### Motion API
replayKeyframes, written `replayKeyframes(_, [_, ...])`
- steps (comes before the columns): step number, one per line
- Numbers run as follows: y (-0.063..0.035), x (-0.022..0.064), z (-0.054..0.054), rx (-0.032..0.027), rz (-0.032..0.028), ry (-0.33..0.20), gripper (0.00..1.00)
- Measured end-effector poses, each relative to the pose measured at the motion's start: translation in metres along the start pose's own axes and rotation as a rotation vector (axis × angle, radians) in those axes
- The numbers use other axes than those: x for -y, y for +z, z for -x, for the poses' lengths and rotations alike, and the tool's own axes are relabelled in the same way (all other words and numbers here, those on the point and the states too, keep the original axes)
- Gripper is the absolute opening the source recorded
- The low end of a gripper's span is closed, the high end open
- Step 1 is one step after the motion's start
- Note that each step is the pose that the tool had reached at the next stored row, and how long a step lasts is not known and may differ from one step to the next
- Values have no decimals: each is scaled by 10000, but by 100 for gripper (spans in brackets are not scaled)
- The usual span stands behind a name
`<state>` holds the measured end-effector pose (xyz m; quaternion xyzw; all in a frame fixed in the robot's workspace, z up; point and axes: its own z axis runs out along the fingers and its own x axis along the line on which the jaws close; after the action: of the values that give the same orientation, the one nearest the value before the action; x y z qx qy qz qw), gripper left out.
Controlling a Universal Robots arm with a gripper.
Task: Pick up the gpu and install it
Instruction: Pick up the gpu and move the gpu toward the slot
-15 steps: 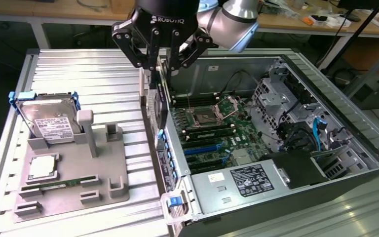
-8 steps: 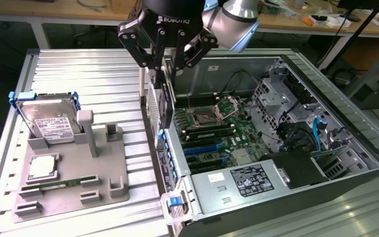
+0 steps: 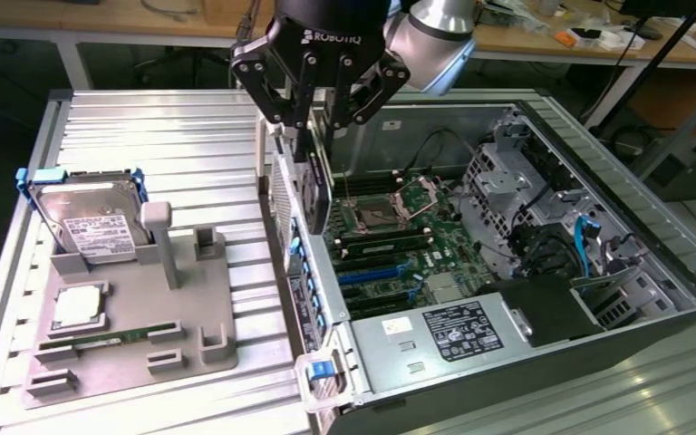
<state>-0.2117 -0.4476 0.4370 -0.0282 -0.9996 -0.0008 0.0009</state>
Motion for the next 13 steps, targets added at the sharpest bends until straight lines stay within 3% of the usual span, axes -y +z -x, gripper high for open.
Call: replayKeyframes(13, [0,-9,153,0,0,-1,27])
